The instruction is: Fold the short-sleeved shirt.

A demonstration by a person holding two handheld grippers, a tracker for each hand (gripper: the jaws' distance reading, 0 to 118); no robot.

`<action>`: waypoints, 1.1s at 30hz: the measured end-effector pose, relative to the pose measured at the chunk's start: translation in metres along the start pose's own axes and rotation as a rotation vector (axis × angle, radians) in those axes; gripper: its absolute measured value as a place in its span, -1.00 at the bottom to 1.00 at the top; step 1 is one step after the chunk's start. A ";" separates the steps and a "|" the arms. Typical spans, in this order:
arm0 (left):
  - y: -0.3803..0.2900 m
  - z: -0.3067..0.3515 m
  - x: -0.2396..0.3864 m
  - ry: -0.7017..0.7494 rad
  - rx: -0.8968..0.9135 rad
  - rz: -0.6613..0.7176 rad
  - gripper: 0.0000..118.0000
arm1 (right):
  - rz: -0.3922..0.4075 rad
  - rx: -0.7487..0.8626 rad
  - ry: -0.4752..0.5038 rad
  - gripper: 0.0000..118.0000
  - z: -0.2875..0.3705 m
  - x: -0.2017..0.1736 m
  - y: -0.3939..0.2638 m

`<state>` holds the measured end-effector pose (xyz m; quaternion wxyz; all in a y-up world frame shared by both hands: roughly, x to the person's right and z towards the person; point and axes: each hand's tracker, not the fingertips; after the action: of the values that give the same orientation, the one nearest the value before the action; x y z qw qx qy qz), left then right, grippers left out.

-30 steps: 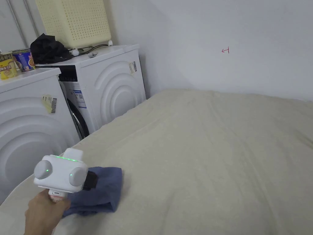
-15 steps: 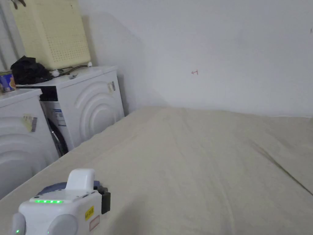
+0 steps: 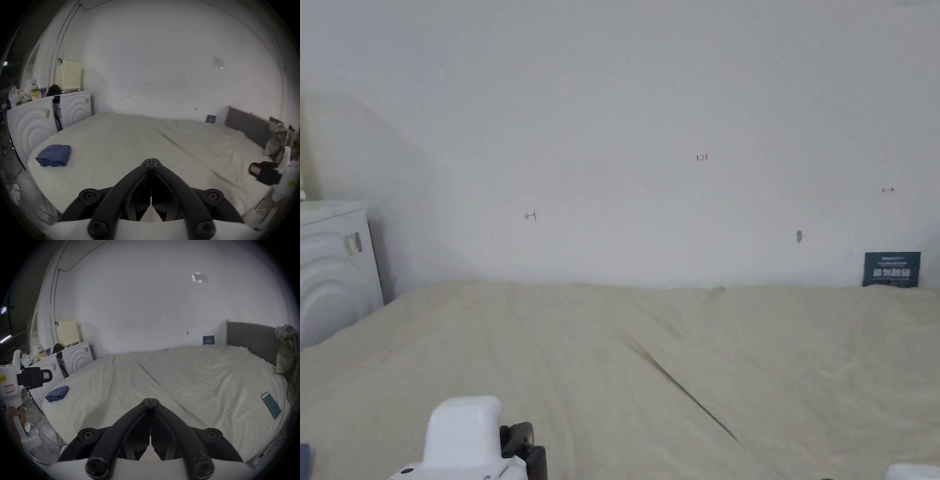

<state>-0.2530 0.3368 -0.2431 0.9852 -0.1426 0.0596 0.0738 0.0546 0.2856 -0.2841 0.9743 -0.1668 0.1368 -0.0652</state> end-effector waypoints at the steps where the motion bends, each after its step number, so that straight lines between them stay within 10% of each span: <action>1: 0.000 0.006 0.010 -0.028 0.013 -0.019 -1.00 | 0.021 0.030 -0.017 -1.00 0.008 0.000 0.001; 12: -0.008 0.081 0.065 0.030 0.245 -0.096 -1.00 | 0.057 0.337 -0.126 -1.00 0.088 -0.014 0.007; 15: -0.007 0.085 0.062 0.021 0.239 -0.096 -0.65 | 0.055 0.339 -0.109 -0.95 0.096 -0.014 0.010; 19: -0.010 0.087 0.061 -0.003 0.230 -0.057 0.81 | 0.048 0.327 -0.097 0.76 0.102 -0.013 0.014; 20: -0.011 0.089 0.060 -0.023 0.249 -0.048 0.99 | 0.040 0.331 -0.107 0.82 0.103 -0.014 0.014; 33: -0.004 0.092 0.069 0.009 0.204 -0.061 1.00 | 0.162 0.305 -0.282 0.81 0.107 -0.030 0.020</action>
<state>-0.1754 0.3683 -0.1644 0.9962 -0.0435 0.0668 0.0365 0.0584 0.3426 -0.1863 0.9998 -0.0136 0.0006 0.0172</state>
